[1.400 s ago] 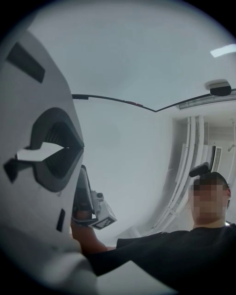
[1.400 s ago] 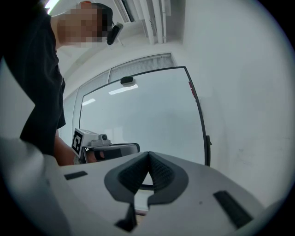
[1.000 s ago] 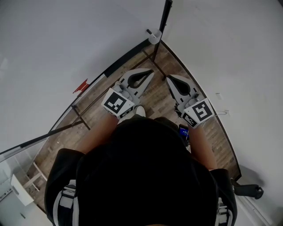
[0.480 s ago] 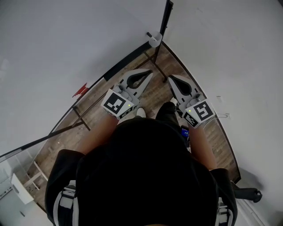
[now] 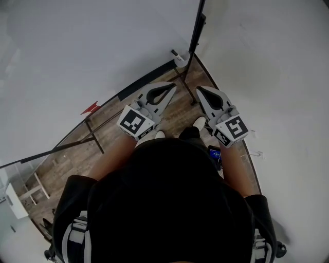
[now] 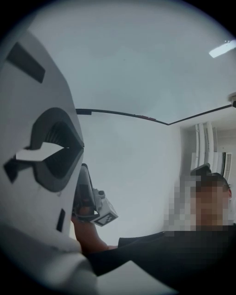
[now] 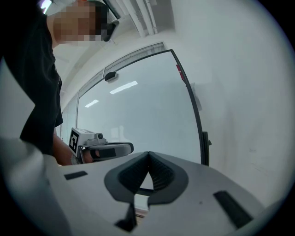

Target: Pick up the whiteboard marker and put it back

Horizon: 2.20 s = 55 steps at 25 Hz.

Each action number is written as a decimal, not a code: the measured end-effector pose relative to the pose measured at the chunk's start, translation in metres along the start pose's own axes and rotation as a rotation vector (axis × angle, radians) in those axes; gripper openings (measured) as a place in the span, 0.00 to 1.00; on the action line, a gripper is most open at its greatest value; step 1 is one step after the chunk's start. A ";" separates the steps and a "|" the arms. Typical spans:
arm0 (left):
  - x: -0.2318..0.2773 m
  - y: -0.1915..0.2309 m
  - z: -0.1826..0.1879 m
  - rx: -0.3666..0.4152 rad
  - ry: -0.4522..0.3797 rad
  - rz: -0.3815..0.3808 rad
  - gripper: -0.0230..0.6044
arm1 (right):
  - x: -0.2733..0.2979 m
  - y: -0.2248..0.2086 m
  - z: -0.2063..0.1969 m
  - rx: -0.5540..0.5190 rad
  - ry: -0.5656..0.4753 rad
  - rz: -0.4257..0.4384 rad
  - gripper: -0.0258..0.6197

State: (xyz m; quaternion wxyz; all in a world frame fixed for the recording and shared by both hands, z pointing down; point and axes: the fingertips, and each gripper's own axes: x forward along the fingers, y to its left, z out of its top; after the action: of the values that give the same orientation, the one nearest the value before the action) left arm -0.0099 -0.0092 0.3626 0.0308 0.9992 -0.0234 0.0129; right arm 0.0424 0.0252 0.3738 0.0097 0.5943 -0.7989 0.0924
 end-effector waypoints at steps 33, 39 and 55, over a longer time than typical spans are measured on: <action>0.118 0.067 -0.014 -0.042 -0.009 0.498 0.04 | 0.064 -0.154 -0.011 -0.032 0.121 0.472 0.04; 0.104 0.089 -0.021 -0.054 -0.019 0.513 0.04 | 0.094 -0.146 -0.028 -0.040 0.165 0.493 0.04; 0.076 0.156 -0.067 -0.063 0.004 0.502 0.04 | 0.177 -0.148 -0.095 -0.082 0.365 0.436 0.04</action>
State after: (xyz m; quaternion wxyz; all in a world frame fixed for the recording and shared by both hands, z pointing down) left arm 0.0570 -0.1639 0.4410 0.0578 0.9606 -0.2710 0.0212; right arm 0.1222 -0.1682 0.5097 0.1571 0.3810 -0.8960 0.1654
